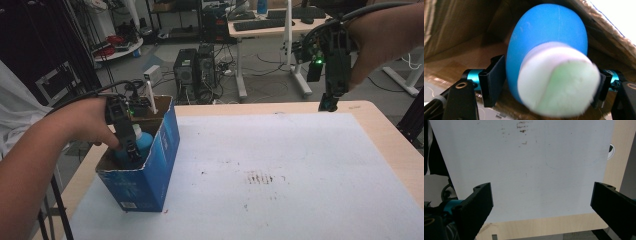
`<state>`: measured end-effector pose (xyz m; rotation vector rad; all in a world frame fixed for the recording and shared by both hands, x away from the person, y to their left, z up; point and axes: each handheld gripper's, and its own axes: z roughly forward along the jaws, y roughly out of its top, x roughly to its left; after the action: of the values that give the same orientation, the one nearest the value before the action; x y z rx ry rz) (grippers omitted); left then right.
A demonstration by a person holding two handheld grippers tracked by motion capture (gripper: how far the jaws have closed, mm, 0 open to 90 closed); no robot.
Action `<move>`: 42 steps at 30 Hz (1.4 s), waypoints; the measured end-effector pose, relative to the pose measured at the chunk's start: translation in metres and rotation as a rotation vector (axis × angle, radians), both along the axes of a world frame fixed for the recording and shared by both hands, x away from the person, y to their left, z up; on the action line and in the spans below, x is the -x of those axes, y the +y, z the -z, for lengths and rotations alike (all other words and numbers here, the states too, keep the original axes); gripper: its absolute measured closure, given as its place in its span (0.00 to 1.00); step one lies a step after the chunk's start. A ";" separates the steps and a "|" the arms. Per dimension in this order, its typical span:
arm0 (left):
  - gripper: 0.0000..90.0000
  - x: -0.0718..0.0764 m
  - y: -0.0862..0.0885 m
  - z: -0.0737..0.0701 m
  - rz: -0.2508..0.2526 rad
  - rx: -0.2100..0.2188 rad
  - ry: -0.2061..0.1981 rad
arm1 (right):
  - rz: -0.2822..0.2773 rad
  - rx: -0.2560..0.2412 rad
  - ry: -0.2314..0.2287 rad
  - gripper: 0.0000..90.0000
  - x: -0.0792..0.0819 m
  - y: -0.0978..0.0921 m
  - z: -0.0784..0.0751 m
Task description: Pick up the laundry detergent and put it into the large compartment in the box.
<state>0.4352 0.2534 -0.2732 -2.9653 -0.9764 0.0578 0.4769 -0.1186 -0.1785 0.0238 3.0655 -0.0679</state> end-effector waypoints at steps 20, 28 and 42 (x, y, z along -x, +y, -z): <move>0.15 0.008 -0.009 -0.043 0.042 -0.011 -0.054 | 0.003 -0.003 -0.001 0.04 -0.001 -0.006 0.002; 0.13 0.009 -0.022 -0.066 0.102 0.012 -0.074 | 0.008 -0.008 0.001 0.04 -0.002 -0.008 0.002; 0.02 0.020 -0.075 -0.083 0.311 0.033 -0.096 | 0.009 -0.011 0.000 0.04 0.002 -0.017 0.003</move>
<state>0.4155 0.1788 -0.1903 -3.1357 -0.5133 -0.0750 0.4753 -0.1351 -0.1813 0.0378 3.0656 -0.0515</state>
